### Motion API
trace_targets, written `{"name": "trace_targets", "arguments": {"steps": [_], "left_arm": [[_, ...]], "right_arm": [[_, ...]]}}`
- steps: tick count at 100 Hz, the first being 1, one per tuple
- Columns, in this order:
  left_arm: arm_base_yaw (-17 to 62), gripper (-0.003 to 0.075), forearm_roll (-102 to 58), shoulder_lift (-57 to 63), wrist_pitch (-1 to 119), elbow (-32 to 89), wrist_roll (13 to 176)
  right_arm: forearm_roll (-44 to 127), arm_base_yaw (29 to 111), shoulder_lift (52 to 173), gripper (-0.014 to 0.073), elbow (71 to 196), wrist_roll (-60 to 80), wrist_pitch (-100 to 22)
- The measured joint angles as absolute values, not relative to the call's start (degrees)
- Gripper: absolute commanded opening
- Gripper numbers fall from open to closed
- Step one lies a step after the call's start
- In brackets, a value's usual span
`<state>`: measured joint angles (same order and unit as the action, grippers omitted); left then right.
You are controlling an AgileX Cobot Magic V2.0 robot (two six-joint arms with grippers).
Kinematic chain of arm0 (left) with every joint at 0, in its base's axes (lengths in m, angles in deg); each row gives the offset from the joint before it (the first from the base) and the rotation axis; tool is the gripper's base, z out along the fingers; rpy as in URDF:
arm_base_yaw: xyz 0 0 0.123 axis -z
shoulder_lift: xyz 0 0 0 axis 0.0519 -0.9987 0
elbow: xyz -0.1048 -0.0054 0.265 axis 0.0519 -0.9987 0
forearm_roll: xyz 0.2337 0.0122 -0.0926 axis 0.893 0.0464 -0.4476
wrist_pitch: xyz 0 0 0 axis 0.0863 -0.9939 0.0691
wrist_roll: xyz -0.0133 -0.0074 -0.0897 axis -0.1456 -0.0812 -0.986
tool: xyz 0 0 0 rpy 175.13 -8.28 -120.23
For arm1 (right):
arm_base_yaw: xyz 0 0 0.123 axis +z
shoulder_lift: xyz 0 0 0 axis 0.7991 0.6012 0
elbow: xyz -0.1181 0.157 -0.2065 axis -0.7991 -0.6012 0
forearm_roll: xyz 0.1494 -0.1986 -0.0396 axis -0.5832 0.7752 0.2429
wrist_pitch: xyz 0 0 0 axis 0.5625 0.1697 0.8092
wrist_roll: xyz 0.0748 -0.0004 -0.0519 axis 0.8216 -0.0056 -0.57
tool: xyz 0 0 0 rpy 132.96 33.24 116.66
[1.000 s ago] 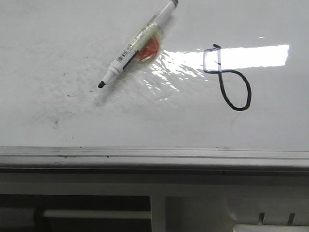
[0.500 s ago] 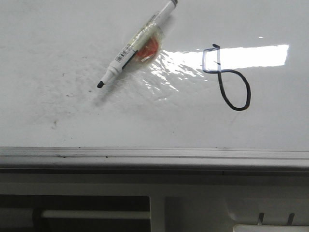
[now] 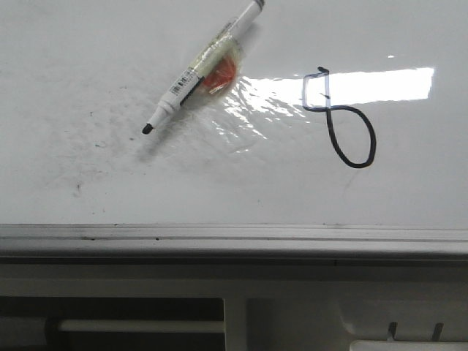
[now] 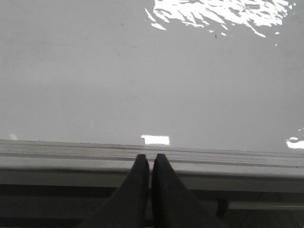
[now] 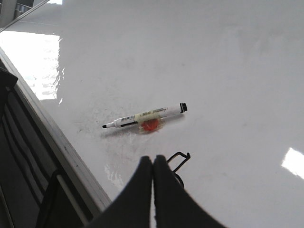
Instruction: Write number 8 on whiteboard
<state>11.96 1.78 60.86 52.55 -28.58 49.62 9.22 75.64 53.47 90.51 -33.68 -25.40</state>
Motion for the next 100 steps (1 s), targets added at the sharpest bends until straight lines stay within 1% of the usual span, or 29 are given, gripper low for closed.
{"name": "trace_targets", "arguments": {"steps": [22,49,56,67,80,100], "left_arm": [[11.96,-0.002,1.78,60.86,52.55,-28.58,49.62],[11.96,-0.002,1.91,60.86,52.55,-28.58,49.62],[11.96,-0.002,1.91,60.86,52.55,-28.58,49.62],[11.96,-0.002,1.91,60.86,52.55,-28.58,49.62],[11.96,-0.002,1.91,60.86,52.46,-28.58,49.62],[11.96,-0.002,1.91,60.86,52.46,-28.58,49.62]], "right_arm": [[9.15,75.64,53.47,-0.0064,89.44,-33.68,-27.09],[14.44,75.64,53.47,-0.0064,79.73,-32.56,-45.67],[17.44,75.64,53.47,-0.0064,76.79,-27.04,-49.77],[24.15,75.21,53.47,-0.0064,72.57,-13.9,-54.72],[32.39,71.79,53.47,-0.0064,72.55,-3.38,-54.66],[47.17,62.44,53.47,-0.0064,72.55,12.7,-50.62]]}}
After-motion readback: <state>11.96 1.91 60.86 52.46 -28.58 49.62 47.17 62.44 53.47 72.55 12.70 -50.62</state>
